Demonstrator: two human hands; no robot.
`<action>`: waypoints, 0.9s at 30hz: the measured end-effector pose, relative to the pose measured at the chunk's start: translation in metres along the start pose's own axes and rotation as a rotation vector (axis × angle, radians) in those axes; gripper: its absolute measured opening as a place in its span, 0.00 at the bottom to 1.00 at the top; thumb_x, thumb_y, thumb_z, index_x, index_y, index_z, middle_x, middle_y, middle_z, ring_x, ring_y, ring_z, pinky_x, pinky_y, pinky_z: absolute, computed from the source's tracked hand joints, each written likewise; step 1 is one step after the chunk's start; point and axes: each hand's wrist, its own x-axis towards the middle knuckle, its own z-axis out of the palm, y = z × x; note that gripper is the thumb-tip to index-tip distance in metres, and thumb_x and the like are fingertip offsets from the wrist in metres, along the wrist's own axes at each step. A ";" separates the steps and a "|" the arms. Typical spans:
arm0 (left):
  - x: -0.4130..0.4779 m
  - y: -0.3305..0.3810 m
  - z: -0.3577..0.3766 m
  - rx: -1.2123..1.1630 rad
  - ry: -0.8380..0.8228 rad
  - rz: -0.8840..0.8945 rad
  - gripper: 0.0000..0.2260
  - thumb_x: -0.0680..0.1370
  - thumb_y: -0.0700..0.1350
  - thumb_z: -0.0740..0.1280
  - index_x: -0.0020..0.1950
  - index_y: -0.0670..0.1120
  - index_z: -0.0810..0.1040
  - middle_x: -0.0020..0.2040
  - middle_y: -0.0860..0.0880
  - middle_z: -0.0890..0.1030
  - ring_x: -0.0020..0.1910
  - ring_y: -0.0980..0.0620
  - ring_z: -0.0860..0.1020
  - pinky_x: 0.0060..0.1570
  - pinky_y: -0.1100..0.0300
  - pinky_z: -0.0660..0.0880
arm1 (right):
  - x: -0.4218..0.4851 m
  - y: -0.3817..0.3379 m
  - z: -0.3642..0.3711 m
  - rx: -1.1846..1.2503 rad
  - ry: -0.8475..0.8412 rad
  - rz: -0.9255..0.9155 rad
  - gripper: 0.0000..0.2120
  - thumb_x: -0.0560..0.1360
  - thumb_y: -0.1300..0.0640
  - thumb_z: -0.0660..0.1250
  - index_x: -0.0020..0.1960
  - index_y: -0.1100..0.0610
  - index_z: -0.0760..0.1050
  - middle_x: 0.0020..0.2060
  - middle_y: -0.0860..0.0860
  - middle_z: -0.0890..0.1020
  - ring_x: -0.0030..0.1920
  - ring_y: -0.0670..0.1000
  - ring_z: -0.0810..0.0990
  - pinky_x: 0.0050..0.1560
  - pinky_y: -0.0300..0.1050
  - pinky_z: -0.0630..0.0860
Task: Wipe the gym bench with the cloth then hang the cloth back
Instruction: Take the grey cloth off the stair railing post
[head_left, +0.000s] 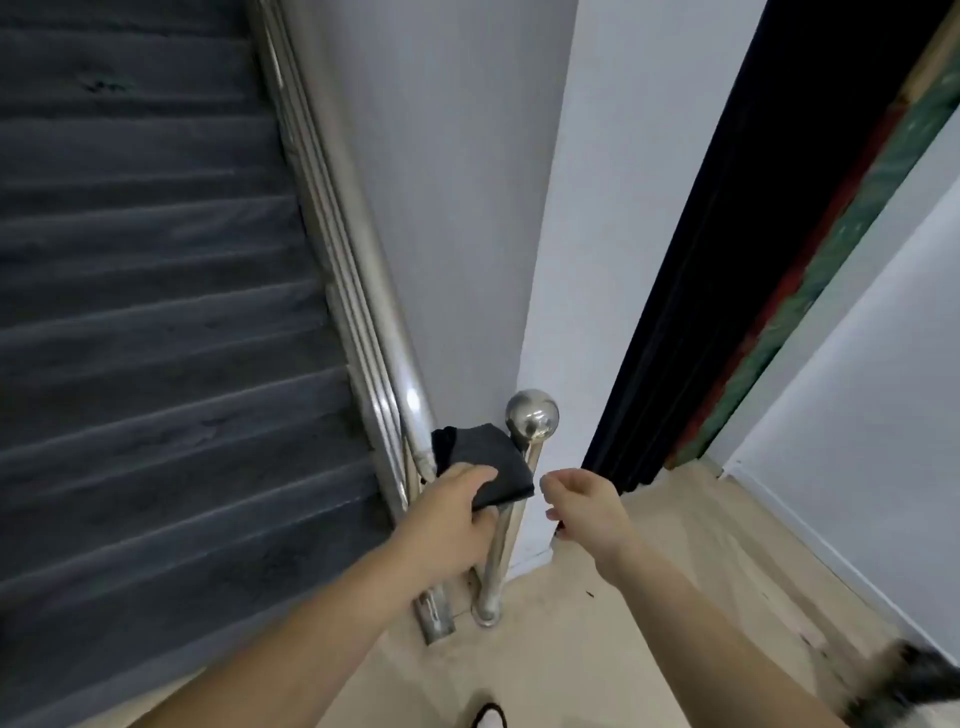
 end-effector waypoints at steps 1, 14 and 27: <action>0.021 -0.008 0.005 0.031 -0.006 0.015 0.23 0.81 0.48 0.65 0.76 0.50 0.69 0.72 0.53 0.71 0.69 0.52 0.73 0.69 0.53 0.72 | 0.022 0.003 0.002 -0.020 -0.009 0.019 0.10 0.80 0.50 0.67 0.52 0.57 0.81 0.49 0.57 0.83 0.46 0.52 0.80 0.56 0.58 0.81; 0.147 -0.088 0.019 0.383 -0.221 0.038 0.17 0.79 0.51 0.63 0.66 0.51 0.77 0.67 0.56 0.73 0.63 0.54 0.75 0.57 0.56 0.76 | 0.141 0.033 0.058 0.056 -0.001 0.292 0.11 0.75 0.53 0.76 0.40 0.57 0.78 0.33 0.49 0.80 0.35 0.48 0.78 0.32 0.37 0.72; 0.158 -0.099 -0.060 -0.323 -0.116 0.184 0.09 0.77 0.39 0.71 0.51 0.52 0.80 0.52 0.56 0.79 0.50 0.59 0.79 0.48 0.64 0.78 | 0.069 -0.068 0.090 0.559 0.219 0.037 0.07 0.63 0.63 0.70 0.41 0.60 0.76 0.37 0.58 0.77 0.40 0.56 0.77 0.40 0.48 0.73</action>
